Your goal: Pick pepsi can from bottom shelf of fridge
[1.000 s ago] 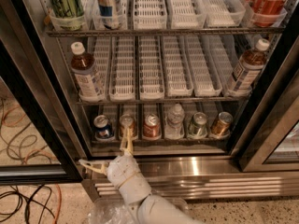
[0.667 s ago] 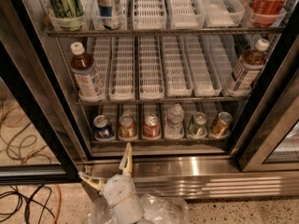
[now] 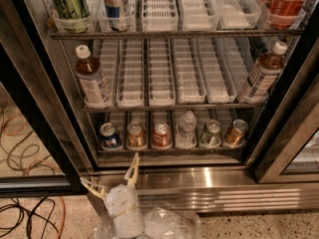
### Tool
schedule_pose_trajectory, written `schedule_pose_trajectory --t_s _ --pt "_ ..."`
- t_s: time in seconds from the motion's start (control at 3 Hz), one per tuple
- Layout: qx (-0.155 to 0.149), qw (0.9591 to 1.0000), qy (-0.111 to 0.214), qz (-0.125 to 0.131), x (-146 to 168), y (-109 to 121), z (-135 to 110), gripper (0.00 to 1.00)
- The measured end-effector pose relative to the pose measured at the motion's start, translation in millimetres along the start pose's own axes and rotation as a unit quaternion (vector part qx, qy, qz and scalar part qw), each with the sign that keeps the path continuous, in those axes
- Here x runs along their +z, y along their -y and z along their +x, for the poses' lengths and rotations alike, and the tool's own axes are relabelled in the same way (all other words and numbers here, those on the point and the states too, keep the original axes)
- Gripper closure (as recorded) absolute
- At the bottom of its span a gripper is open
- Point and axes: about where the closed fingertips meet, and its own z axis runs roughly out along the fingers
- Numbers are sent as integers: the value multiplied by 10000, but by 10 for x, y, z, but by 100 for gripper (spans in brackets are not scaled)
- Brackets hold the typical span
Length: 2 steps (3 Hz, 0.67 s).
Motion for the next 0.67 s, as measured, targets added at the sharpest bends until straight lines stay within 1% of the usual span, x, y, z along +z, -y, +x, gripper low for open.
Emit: schedule_pose_trajectory --t_s 0.33,0.67 --pt "600 9964 18 593 50 -426 181 0" --pt "618 9963 12 597 45 -426 186 0"
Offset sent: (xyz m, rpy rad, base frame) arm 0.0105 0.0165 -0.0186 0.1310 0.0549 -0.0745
